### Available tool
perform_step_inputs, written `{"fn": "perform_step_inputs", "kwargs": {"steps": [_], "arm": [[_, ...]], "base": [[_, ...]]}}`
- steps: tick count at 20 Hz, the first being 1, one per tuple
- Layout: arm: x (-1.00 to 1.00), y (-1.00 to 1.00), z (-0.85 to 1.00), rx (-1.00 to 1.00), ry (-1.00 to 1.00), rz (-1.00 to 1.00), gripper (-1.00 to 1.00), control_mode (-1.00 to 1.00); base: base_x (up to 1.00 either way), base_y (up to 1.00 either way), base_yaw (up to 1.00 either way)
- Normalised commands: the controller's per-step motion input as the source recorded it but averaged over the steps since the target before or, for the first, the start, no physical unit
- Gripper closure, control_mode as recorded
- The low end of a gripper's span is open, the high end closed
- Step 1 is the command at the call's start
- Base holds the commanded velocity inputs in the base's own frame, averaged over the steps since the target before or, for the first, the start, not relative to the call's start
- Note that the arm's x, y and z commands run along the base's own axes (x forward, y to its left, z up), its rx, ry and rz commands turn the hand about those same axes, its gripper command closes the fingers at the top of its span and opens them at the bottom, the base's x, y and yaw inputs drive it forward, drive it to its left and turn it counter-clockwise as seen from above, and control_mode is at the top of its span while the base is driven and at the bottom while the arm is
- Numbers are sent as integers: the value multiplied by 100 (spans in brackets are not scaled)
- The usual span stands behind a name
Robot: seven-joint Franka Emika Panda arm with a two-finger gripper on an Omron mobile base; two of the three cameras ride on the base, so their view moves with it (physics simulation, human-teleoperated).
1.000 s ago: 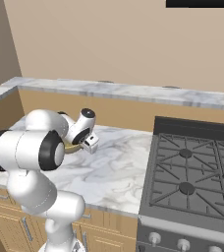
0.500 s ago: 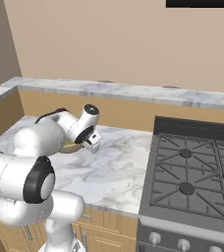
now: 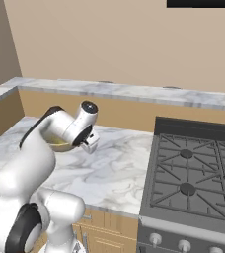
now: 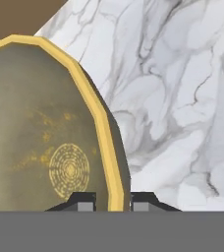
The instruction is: Pick the cup and bowl from the counter and place them on the counter next to the sink.
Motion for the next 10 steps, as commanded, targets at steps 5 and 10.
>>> {"fn": "perform_step_inputs", "kwargs": {"steps": [5,10], "arm": [[-78,0,48,3,0,0,100,-100],[-74,0,47,2,0,0,100,-100]], "base": [[0,0,0],[0,0,0]]}}
